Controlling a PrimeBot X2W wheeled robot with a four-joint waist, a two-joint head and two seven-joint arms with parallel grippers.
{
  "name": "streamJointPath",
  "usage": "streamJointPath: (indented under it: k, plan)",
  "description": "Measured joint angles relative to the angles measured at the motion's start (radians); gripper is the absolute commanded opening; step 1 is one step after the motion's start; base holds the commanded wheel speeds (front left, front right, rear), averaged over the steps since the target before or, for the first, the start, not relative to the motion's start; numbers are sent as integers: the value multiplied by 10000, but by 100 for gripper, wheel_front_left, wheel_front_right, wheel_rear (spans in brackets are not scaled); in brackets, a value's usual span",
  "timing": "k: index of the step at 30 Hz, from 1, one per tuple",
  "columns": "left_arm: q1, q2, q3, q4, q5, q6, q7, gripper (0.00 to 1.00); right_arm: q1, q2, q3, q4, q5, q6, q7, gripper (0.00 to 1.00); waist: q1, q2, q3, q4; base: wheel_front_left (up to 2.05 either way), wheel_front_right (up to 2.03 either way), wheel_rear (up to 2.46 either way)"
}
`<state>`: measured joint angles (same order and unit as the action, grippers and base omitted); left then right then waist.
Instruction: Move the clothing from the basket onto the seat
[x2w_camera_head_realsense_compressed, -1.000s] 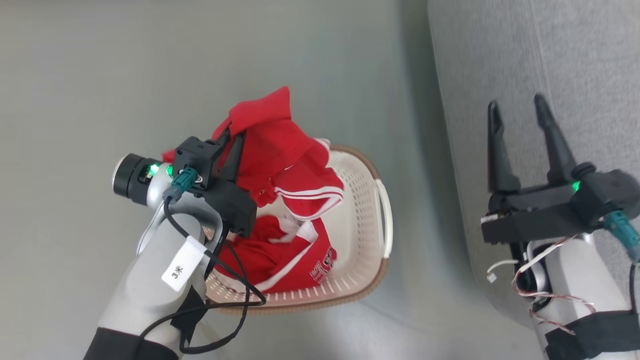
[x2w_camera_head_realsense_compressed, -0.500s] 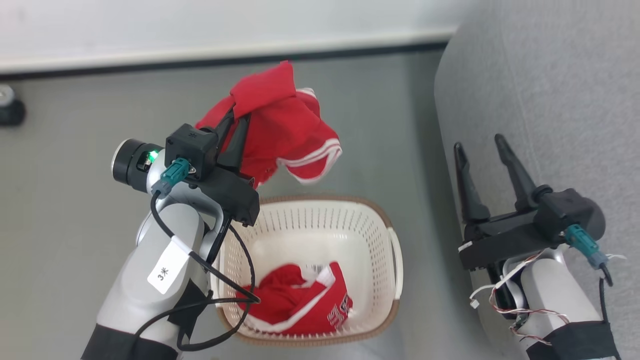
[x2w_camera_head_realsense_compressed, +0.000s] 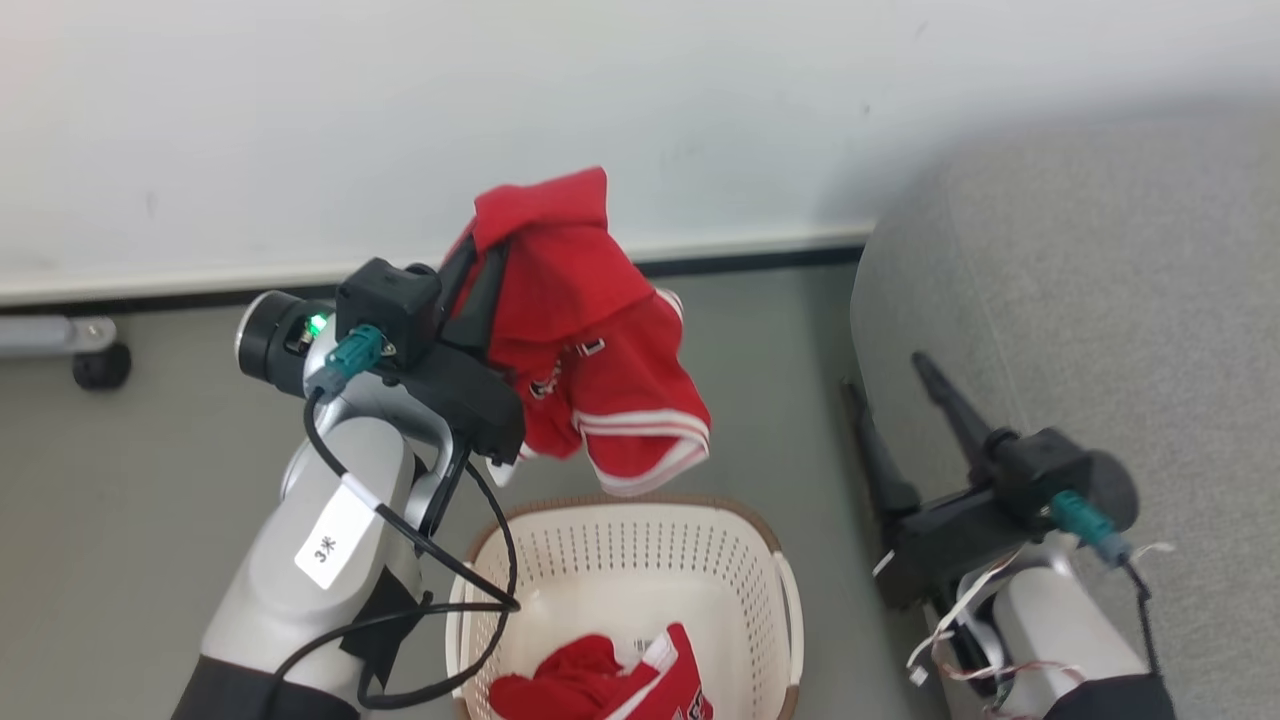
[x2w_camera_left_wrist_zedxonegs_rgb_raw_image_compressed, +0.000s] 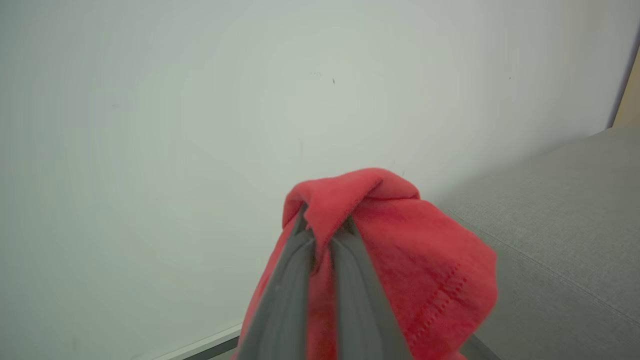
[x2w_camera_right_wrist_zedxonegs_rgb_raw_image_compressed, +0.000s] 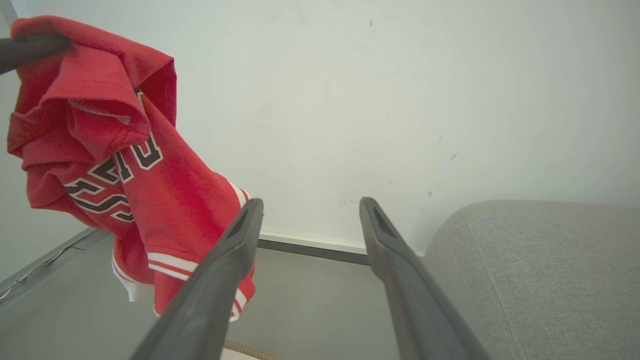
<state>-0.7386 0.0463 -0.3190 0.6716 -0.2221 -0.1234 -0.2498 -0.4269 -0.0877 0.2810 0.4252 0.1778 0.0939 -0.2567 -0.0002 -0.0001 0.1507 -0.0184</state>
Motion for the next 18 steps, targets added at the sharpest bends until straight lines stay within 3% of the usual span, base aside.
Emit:
streamJointPath:
  k: [10, 18]
  plan:
    - [427, -67, -583, 320, -224, -13, 196, 0, 192, 226, 1513, 995, -10, 247, 2, 100, 0, 0, -1403, 63, 0, 0, 0]
    - [720, -88, -1225, -221, -328, -75, 598, 0, 113, 259, 2600, 1804, -4, 297, 2, 100, 0, 0, -2266, 236, 0, 0, 0]
